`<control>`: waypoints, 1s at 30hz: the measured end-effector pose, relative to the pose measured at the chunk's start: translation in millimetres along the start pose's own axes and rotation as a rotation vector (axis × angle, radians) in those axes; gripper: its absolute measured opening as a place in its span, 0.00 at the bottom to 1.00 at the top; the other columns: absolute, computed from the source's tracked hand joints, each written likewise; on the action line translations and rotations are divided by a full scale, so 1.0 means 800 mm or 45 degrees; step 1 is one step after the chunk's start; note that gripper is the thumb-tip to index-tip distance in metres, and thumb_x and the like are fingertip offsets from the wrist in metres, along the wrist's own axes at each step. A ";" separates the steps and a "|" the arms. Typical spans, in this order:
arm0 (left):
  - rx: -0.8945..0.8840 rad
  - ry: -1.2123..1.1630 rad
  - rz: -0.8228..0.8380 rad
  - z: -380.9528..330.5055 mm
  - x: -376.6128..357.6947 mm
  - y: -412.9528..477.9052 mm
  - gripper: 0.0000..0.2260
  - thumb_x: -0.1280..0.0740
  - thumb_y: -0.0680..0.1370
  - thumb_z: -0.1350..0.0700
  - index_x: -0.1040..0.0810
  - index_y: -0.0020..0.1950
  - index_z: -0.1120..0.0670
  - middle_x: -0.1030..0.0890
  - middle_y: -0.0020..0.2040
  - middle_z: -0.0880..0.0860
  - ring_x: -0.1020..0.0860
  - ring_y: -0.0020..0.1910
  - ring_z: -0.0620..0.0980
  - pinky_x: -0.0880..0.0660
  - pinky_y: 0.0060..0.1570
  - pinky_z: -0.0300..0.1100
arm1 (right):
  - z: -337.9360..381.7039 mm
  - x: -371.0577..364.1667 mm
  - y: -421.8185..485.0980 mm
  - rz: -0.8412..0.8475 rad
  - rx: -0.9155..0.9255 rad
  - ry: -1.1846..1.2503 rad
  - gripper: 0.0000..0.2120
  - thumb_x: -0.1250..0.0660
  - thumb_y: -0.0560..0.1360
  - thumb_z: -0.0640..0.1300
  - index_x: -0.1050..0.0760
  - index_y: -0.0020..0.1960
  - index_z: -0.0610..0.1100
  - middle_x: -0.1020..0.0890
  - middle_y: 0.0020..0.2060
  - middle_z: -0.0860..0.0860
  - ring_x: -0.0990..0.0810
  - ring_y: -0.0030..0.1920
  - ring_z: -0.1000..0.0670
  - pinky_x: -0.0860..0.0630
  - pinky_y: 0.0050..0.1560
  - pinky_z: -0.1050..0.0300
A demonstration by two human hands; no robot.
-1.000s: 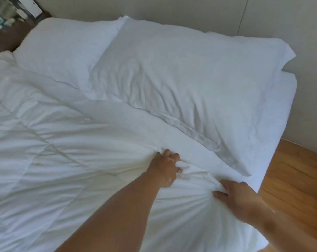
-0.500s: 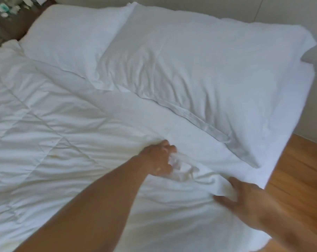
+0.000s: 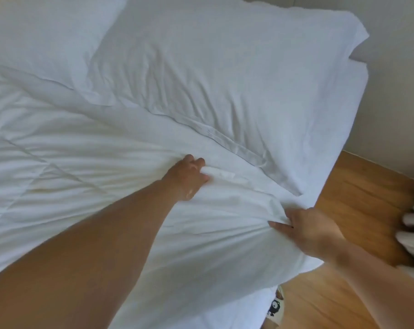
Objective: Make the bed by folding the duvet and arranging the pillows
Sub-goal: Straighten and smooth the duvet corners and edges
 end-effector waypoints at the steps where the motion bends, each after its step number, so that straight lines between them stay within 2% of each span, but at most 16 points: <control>1: 0.026 0.000 0.101 -0.011 -0.021 -0.005 0.16 0.43 0.84 0.49 0.26 0.68 0.54 0.32 0.67 0.55 0.32 0.66 0.60 0.31 0.62 0.49 | 0.003 -0.008 0.002 -0.020 -0.020 -0.048 0.27 0.50 0.72 0.77 0.27 0.44 0.56 0.18 0.43 0.54 0.18 0.47 0.46 0.22 0.47 0.50; 2: 0.014 -0.025 0.109 -0.021 -0.034 -0.010 0.19 0.44 0.84 0.49 0.29 0.73 0.53 0.37 0.73 0.56 0.38 0.72 0.60 0.34 0.68 0.52 | 0.004 -0.010 0.004 -0.040 -0.052 -0.069 0.26 0.48 0.72 0.76 0.27 0.44 0.55 0.18 0.43 0.54 0.18 0.47 0.46 0.21 0.46 0.49; 4: 0.083 -0.375 0.072 -0.027 -0.034 -0.039 0.25 0.43 0.84 0.47 0.42 0.81 0.48 0.52 0.81 0.54 0.48 0.80 0.54 0.43 0.77 0.50 | 0.011 -0.003 -0.001 -0.139 -0.055 -0.061 0.21 0.41 0.73 0.72 0.29 0.43 0.53 0.19 0.41 0.53 0.19 0.44 0.46 0.22 0.45 0.49; 6: 0.069 -0.605 0.035 -0.022 -0.036 -0.079 0.32 0.40 0.83 0.44 0.52 0.82 0.44 0.62 0.82 0.48 0.52 0.81 0.46 0.46 0.78 0.44 | 0.030 0.007 -0.014 -0.427 0.074 -0.097 0.17 0.28 0.70 0.60 0.27 0.50 0.50 0.21 0.47 0.50 0.21 0.48 0.42 0.25 0.48 0.47; 8: 0.073 -0.581 -0.145 -0.003 -0.049 -0.126 0.32 0.41 0.82 0.41 0.51 0.82 0.44 0.60 0.82 0.49 0.44 0.80 0.48 0.41 0.77 0.45 | 0.070 0.009 -0.034 -0.619 0.234 -0.087 0.24 0.22 0.66 0.47 0.25 0.59 0.46 0.23 0.57 0.46 0.24 0.55 0.39 0.27 0.53 0.42; 10: 0.243 -0.542 -0.311 0.028 -0.071 -0.187 0.32 0.45 0.80 0.37 0.43 0.82 0.48 0.50 0.82 0.55 0.36 0.77 0.55 0.33 0.74 0.51 | 0.135 0.001 -0.058 -0.682 0.474 -0.020 0.27 0.23 0.64 0.42 0.24 0.62 0.43 0.25 0.60 0.44 0.24 0.56 0.39 0.27 0.53 0.42; 13: 0.468 -0.497 -0.304 0.084 -0.123 -0.284 0.35 0.47 0.78 0.32 0.35 0.78 0.54 0.35 0.77 0.60 0.32 0.74 0.60 0.30 0.70 0.56 | 0.245 -0.042 -0.100 -0.543 0.840 0.002 0.27 0.24 0.65 0.46 0.25 0.63 0.47 0.25 0.62 0.46 0.21 0.55 0.45 0.22 0.51 0.47; 16: 0.645 -0.411 -0.257 0.152 -0.175 -0.384 0.39 0.50 0.76 0.26 0.34 0.77 0.50 0.31 0.76 0.56 0.33 0.74 0.58 0.36 0.74 0.54 | 0.337 -0.113 -0.135 -0.246 1.058 -0.114 0.26 0.32 0.67 0.56 0.28 0.63 0.51 0.26 0.64 0.48 0.20 0.57 0.46 0.20 0.52 0.51; 19: 0.801 -0.383 -0.186 0.227 -0.224 -0.483 0.43 0.47 0.72 0.23 0.38 0.79 0.49 0.34 0.77 0.55 0.36 0.77 0.57 0.39 0.75 0.55 | 0.412 -0.172 -0.165 -0.139 1.161 -0.239 0.30 0.32 0.65 0.63 0.27 0.64 0.53 0.25 0.67 0.49 0.22 0.63 0.45 0.22 0.60 0.49; 22: 0.932 -0.386 -0.044 0.297 -0.274 -0.572 0.47 0.45 0.70 0.23 0.45 0.82 0.48 0.40 0.80 0.54 0.42 0.79 0.57 0.42 0.76 0.56 | 0.482 -0.224 -0.194 -0.090 1.216 -0.298 0.36 0.27 0.62 0.65 0.27 0.66 0.52 0.25 0.68 0.48 0.24 0.67 0.45 0.24 0.64 0.46; 24: 0.986 -0.335 0.134 0.337 -0.309 -0.628 0.46 0.41 0.72 0.27 0.56 0.82 0.46 0.50 0.82 0.52 0.50 0.81 0.55 0.47 0.78 0.54 | 0.526 -0.268 -0.214 -0.045 1.256 -0.386 0.39 0.24 0.59 0.64 0.27 0.67 0.51 0.25 0.69 0.47 0.23 0.67 0.44 0.24 0.65 0.43; 26: 0.988 -0.279 0.261 0.368 -0.339 -0.674 0.45 0.36 0.76 0.34 0.62 0.82 0.44 0.56 0.82 0.50 0.55 0.81 0.53 0.49 0.78 0.54 | 0.566 -0.312 -0.232 -0.005 1.288 -0.480 0.43 0.22 0.57 0.63 0.27 0.68 0.51 0.25 0.70 0.46 0.23 0.67 0.43 0.25 0.65 0.41; 30: 1.028 -0.218 0.238 0.426 -0.388 -0.726 0.40 0.38 0.80 0.41 0.63 0.81 0.45 0.58 0.83 0.50 0.57 0.82 0.53 0.52 0.78 0.55 | 0.645 -0.392 -0.249 -0.003 1.293 -0.621 0.49 0.20 0.55 0.63 0.30 0.73 0.52 0.27 0.71 0.46 0.25 0.70 0.42 0.27 0.67 0.38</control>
Point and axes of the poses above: each hand's wrist, its own y-axis towards the middle knuckle, its own x-axis out of the back of the hand, z = x × y, the point moved 5 cm from there along y, towards the middle knuckle
